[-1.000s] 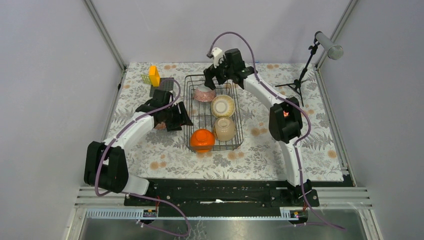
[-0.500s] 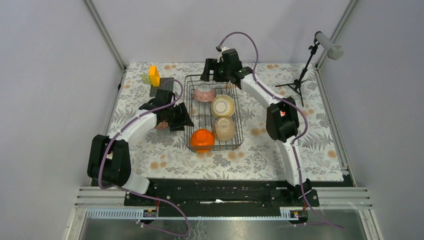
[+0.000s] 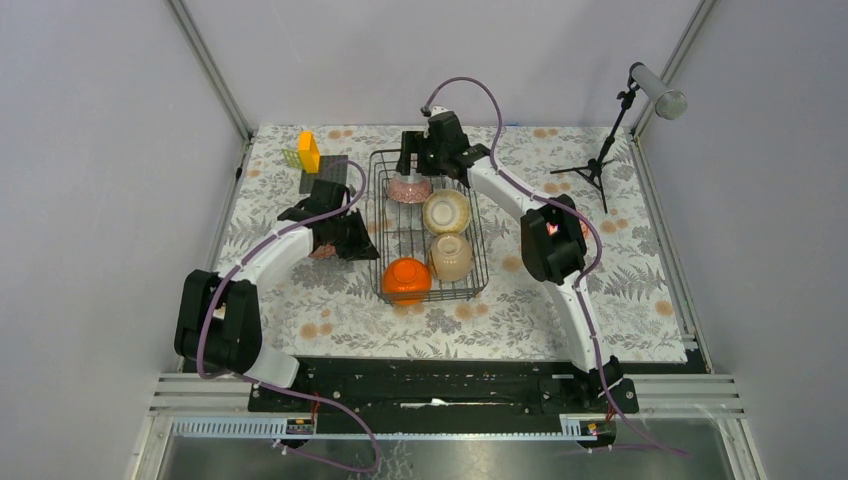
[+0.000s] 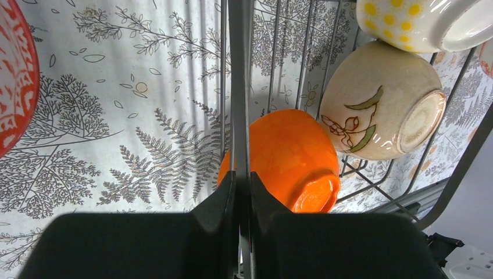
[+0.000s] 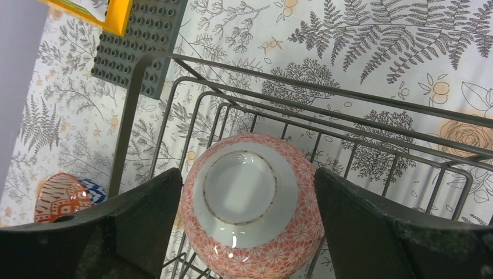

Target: Unload the bowls from the dish rack

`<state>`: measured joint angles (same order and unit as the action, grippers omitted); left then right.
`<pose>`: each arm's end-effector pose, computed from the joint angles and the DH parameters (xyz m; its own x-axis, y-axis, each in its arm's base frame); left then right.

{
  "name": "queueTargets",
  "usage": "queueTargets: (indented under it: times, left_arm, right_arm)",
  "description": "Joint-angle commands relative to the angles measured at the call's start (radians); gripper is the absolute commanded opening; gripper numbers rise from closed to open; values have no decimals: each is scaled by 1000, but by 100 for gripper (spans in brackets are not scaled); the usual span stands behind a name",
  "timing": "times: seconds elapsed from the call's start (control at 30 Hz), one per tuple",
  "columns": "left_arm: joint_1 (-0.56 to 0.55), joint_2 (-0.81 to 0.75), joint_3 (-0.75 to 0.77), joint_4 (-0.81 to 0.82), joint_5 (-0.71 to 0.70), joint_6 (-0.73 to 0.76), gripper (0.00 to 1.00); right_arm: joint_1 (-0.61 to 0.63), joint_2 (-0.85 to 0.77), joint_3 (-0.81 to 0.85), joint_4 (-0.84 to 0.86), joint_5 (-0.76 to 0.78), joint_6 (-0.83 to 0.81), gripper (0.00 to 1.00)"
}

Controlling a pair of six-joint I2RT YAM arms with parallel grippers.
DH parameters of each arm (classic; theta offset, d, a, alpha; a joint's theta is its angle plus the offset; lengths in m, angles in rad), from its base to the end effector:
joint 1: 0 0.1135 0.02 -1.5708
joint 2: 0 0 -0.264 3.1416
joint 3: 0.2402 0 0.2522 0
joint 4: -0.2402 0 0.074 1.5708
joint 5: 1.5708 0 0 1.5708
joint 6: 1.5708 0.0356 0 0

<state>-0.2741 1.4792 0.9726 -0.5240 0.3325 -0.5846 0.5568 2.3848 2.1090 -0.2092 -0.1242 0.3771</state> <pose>0.2804 -0.0909 0.2177 -0.9189 -0.2835 -0.2744 -0.1075 0.8490 -0.5173 0.4737 0.3001 0.2348 -0.5953 0.0598 -0.8013 -0.4283 0.8201 0.3795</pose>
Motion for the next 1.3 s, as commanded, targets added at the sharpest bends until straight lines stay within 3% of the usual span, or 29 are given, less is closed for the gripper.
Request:
queueTargets:
  times: [0.0,0.17,0.27,0.63,0.97,1.1,1.27]
  left_arm:
    - [-7,-44,-13,51,36,0,6]
    - [-8,-41,-15,51,45,0,5]
    - [-8,-39,-2,51,44,1,6]
    - [-8,-71,99,-17,-71,21,38]
    - [-8,-104,198,-35,-171,20,48]
    - [-6,-88,254,-30,-183,-24,57]
    - [-7,-35,312,92,-113,-129,69]
  right_arm:
    - [10,13,4,20,27,-42,88]
    - [11,0,-25,11,18,-50,86]
    - [12,-7,-50,12,21,-67,77]
    - [-3,-37,-52,13,6,-4,46]
    - [-83,-57,-70,14,-85,208,39]
    - [-117,-62,-106,35,-140,263,39]
    - [-133,-77,-156,78,-166,269,38]
